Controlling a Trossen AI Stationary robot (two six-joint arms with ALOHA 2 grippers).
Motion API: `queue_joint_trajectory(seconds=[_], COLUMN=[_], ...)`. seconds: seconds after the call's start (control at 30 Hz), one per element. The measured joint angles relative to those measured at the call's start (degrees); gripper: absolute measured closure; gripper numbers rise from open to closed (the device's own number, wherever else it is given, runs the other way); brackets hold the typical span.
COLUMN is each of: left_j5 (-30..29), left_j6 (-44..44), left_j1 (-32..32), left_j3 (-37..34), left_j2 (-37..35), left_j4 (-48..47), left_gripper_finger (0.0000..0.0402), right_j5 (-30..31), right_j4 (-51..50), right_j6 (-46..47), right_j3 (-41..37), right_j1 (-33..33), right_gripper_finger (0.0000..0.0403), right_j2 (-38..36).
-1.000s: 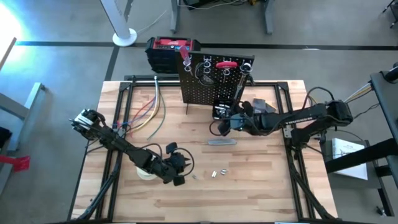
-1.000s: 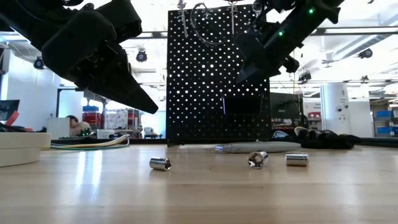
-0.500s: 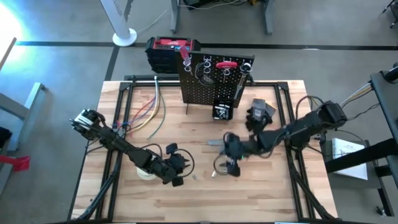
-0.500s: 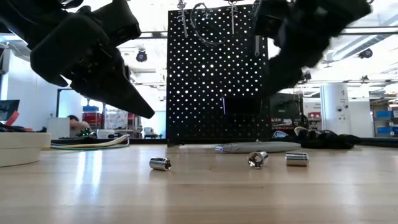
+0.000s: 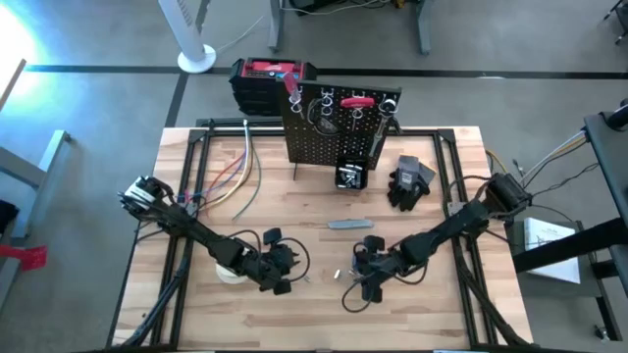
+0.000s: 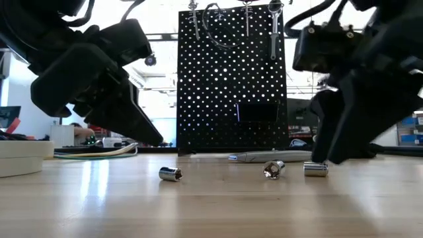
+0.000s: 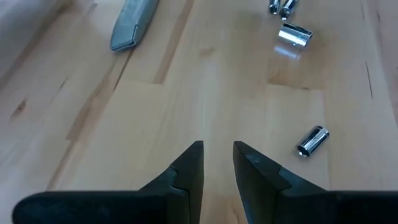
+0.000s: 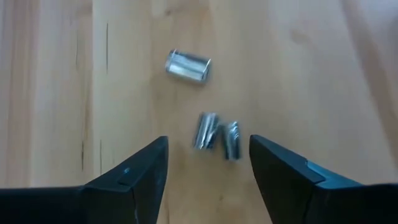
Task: Hang tools onto peg board
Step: Put the socket into the black bin on the peg board
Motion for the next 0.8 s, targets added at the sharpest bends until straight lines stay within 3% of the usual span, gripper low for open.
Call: queue_joint_trajectory(seconds=[0.37,0.8], left_j5=[0.07,0.2], left_j6=[-0.07,-0.09], left_j1=[0.07,0.07], left_j3=[0.0,0.0], left_j2=[1.51,1.58], left_j4=[0.49,0.51], left_gripper_finger=[0.0325,0.0325], right_j5=[0.85,2.49], right_j4=[0.48,-0.68], right_j6=[-4.01,-5.9], right_j3=[0.2,0.22], right_j1=[-0.23,-0.23], right_gripper_finger=[0.0239,0.0393], right_j2=[3.55,3.39])
